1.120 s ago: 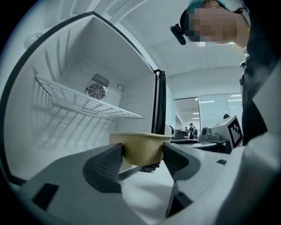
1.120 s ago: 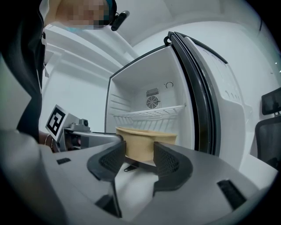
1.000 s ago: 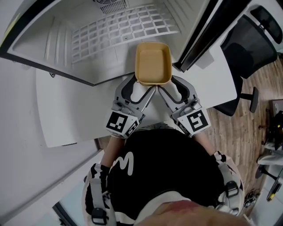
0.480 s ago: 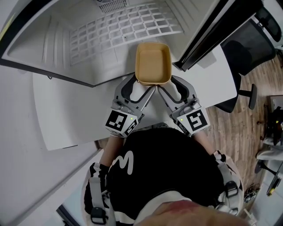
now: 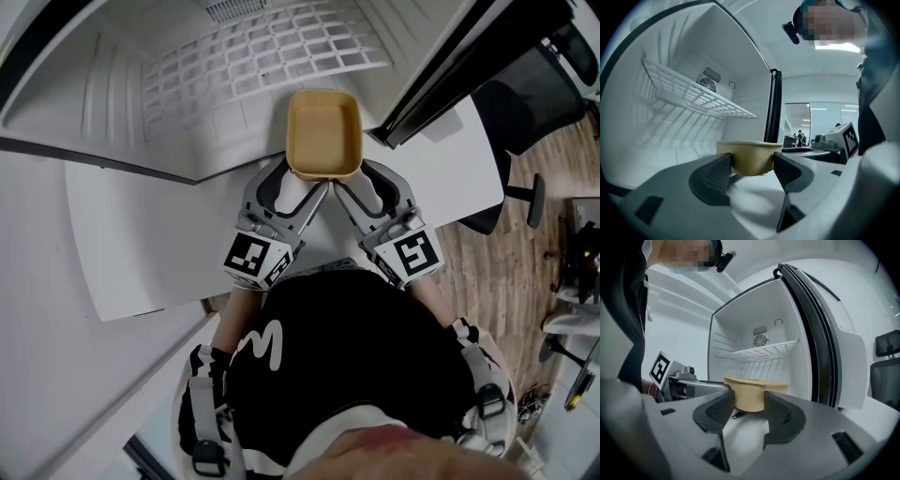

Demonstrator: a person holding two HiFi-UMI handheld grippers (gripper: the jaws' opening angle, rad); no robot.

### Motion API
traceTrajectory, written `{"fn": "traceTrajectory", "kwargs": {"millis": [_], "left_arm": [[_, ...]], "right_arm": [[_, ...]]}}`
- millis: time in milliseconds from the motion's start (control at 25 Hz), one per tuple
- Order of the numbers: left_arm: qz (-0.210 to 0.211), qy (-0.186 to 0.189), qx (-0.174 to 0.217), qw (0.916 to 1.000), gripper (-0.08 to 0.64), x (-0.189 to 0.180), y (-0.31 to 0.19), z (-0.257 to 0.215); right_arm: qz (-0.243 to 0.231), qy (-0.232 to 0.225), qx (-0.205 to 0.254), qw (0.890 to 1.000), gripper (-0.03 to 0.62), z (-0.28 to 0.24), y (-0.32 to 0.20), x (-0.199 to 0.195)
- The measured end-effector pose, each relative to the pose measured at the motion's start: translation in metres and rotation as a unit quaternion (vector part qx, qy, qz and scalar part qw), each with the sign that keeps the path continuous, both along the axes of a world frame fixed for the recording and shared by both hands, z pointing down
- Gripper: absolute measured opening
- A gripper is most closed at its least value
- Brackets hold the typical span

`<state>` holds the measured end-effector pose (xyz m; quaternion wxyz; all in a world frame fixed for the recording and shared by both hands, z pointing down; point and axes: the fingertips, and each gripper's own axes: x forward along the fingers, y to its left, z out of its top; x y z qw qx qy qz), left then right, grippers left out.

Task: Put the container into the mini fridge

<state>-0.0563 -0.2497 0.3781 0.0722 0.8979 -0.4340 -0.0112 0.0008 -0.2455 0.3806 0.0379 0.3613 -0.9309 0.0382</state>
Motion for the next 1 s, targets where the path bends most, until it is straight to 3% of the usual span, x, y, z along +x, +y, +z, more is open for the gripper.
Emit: {"fn": "traceTrajectory", "kwargs": {"millis": [1000], "left_arm": [[0.001,-0.006,-0.005,1.0000,0.287,-0.001,-0.013,0.010]], "right_arm": [[0.010,0.003,-0.008,1.000,0.204,0.010,-0.013,-0.001]]}}
